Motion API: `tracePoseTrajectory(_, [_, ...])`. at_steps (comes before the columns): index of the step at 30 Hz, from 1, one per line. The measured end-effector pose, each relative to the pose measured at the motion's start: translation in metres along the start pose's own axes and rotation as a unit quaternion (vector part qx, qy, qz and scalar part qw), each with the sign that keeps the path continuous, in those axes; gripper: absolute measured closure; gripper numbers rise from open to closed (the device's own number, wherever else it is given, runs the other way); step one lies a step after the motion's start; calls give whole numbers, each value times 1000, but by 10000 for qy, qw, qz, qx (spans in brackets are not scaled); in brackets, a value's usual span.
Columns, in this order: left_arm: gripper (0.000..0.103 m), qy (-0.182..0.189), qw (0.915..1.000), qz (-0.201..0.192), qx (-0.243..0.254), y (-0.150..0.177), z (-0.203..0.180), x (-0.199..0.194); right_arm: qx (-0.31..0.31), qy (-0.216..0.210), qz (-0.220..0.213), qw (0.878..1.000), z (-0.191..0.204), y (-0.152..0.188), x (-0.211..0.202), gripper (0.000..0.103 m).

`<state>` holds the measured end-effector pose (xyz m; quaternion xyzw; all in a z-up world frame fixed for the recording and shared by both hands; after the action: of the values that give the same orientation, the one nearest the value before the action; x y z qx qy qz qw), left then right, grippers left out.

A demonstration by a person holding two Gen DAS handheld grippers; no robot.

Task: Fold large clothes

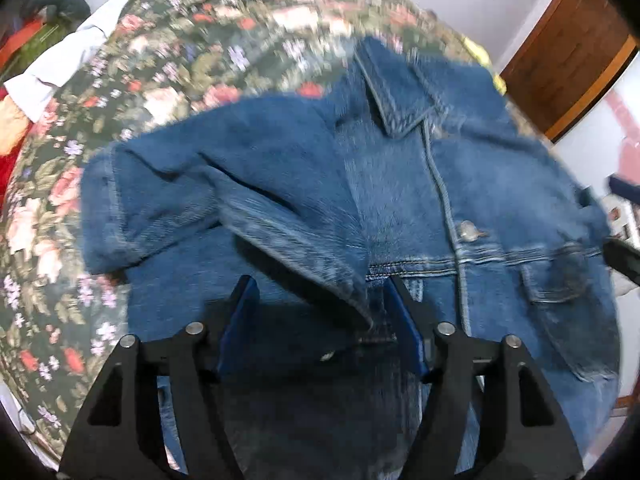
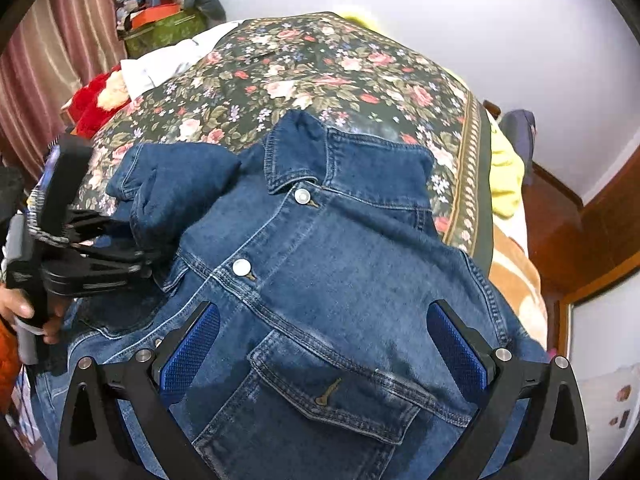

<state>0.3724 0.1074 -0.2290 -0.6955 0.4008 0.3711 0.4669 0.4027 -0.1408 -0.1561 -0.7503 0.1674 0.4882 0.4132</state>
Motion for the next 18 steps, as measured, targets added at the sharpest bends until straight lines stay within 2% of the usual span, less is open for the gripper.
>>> tracePoseTrajectory(4, [22,193,9969,-510,-562,-9,37,-38,205,-115,-50,9997,-4,-2,4,0])
tracePoseTrajectory(7, [19,256,9890,-760,-1244,-17,80,-50,333,-217,-53,9992,-5,-6,11,0])
tracePoseTrajectory(12, [19,503,9694,-504,-2347,-29,140,-19,444,-411,46,9982,-2,-16,27,0])
tracePoseTrajectory(15, [22,696,9562,-277,-2829,-35,161,8,397,-440,129,9982,5,-23,38,0])
tracePoseTrajectory(17, [33,751,9523,-208,-2949,-36,163,21,381,-467,156,9981,7,-25,43,0])
tracePoseTrajectory(18, [43,764,9508,-153,-2998,-38,163,29,378,-483,174,9980,9,-27,46,0])
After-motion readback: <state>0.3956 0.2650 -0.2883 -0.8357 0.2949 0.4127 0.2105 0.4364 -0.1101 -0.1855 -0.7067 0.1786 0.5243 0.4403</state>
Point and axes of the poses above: each gripper's, at about its wrist camera, not at the fingertips, and x roughly the way its jaws point, z to its left, y to its underside, the point moved 1 cm from there along x, roughly the way its jaws point, and after that the axes turned 12 degrees about -x, right-handed, at the moved point
